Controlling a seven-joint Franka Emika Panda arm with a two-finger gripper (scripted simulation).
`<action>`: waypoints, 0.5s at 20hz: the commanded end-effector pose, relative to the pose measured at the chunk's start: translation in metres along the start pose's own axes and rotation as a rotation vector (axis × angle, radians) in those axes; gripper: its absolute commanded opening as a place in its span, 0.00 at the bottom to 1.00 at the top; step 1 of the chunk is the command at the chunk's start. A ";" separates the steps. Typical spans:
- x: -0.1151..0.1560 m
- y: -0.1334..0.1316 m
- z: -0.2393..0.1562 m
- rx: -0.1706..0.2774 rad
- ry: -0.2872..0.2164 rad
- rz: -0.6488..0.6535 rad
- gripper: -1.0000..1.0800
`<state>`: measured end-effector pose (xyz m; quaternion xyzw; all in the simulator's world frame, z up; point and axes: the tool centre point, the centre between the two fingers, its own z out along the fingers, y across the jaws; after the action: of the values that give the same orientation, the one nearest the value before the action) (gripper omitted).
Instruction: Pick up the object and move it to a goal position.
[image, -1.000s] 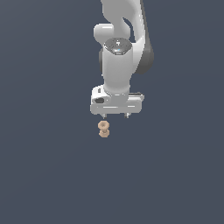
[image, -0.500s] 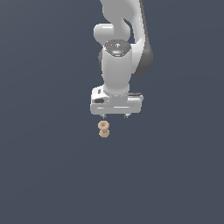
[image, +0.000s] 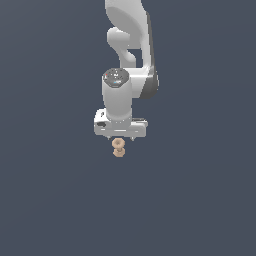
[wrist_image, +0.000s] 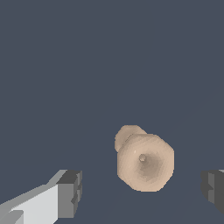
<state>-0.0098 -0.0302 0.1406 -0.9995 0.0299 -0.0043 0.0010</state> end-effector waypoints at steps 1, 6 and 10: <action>-0.004 0.009 0.012 -0.001 -0.005 0.021 0.96; -0.005 0.013 0.016 -0.002 -0.009 0.030 0.96; -0.006 0.013 0.022 -0.002 -0.009 0.030 0.96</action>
<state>-0.0158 -0.0433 0.1215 -0.9990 0.0449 -0.0002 0.0000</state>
